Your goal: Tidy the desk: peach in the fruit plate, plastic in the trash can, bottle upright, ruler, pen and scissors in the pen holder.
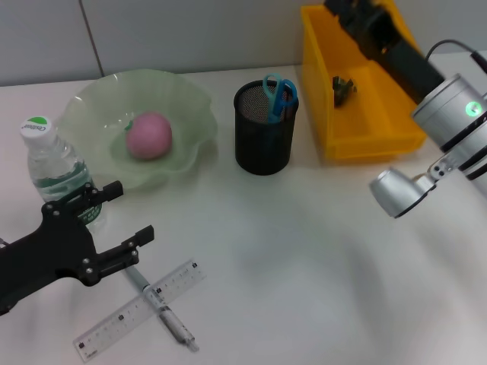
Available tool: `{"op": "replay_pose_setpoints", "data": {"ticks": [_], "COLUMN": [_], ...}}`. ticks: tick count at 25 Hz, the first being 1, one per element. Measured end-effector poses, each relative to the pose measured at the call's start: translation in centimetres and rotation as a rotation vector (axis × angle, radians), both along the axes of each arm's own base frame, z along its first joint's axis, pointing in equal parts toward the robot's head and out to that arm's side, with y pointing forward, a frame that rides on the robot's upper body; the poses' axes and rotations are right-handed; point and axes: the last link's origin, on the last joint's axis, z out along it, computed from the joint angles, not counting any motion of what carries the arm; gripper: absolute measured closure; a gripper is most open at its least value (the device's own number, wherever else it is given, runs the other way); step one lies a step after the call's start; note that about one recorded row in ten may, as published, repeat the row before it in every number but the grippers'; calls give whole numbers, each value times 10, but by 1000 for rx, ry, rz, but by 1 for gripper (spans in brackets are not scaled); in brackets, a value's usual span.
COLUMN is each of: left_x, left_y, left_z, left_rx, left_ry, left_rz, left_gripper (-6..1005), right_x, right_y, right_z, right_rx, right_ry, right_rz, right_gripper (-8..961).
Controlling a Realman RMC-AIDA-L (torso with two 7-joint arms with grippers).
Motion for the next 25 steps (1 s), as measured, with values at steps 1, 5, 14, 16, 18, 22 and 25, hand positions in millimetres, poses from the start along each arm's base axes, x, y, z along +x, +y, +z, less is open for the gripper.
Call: {"op": "replay_pose_setpoints", "data": {"ticks": [1, 5, 14, 16, 18, 22, 25], "left_x": [2, 3, 3, 3, 3, 5, 6], "left_y": [0, -1, -4, -4, -4, -6, -7], "left_z": [-4, -5, -2, -2, -1, 2, 4], "left_rx": [-11, -3, 10, 7, -5, -14, -16], "left_ry": [-29, -52, -114, -119, -135, -156, -163], "left_rz": [11, 23, 57, 62, 77, 67, 56], "left_gripper": [231, 231, 232, 233, 233, 233, 234], "right_x": [-2, -5, 9, 8, 3, -13, -27], "right_y": [0, -3, -5, -5, -5, -5, -5], "right_z": [2, 13, 33, 37, 39, 37, 28], "right_rx": [-20, -181, -727, -878, -1038, -1358, -1615], "right_ry": [67, 399, 1185, 1325, 1438, 1600, 1671], "right_rz": [-2, -9, -98, -105, -115, -170, -280], "right_gripper": [257, 236, 184, 183, 182, 181, 180]}}
